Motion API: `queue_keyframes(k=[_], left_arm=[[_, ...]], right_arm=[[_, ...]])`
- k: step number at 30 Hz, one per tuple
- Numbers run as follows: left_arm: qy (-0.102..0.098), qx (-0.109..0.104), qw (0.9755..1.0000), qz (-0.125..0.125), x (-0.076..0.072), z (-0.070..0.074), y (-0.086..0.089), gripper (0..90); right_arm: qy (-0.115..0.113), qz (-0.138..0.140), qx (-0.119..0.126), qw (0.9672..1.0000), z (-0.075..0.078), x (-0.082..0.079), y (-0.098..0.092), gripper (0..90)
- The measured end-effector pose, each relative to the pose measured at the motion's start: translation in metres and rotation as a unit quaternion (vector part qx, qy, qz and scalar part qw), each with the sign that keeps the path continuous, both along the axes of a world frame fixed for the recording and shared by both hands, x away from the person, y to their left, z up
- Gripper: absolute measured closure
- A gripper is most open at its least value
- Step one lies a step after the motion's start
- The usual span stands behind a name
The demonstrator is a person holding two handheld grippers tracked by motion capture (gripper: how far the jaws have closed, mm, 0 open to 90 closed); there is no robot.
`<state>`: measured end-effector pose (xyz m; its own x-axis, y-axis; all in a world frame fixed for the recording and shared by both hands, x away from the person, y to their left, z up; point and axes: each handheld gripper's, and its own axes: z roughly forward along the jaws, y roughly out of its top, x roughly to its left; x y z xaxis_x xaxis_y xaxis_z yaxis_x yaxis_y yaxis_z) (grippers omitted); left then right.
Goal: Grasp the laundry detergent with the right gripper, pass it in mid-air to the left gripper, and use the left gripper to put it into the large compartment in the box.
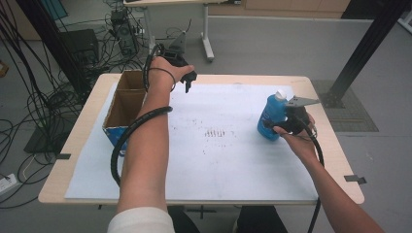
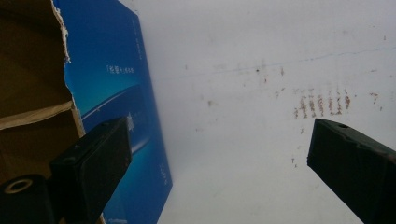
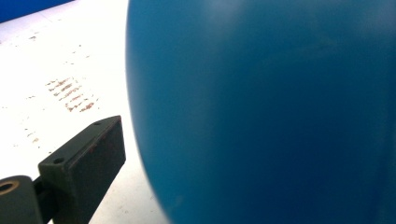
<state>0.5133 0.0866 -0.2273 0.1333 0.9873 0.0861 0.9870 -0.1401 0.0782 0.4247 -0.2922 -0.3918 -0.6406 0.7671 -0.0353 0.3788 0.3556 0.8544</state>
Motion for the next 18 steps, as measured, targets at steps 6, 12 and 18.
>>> queue_keyframes(k=[6,12,18], left_arm=[[0.000,0.000,1.0000,0.000,-0.0002,0.0004,-0.0005,6.9],[0.000,0.000,1.0000,0.000,-0.0002,0.0001,-0.0009,6.9],[0.000,0.001,1.0000,0.001,-0.0003,-0.0007,-0.0011,6.9]], right_arm=[[0.000,0.001,0.000,1.0000,-0.0001,-0.0001,0.0002,3.2],[0.002,0.000,-0.001,1.0000,-0.0006,0.0005,-0.0001,3.2],[-0.003,-0.001,-0.004,1.0000,-0.0001,0.0005,0.0004,7.9]])
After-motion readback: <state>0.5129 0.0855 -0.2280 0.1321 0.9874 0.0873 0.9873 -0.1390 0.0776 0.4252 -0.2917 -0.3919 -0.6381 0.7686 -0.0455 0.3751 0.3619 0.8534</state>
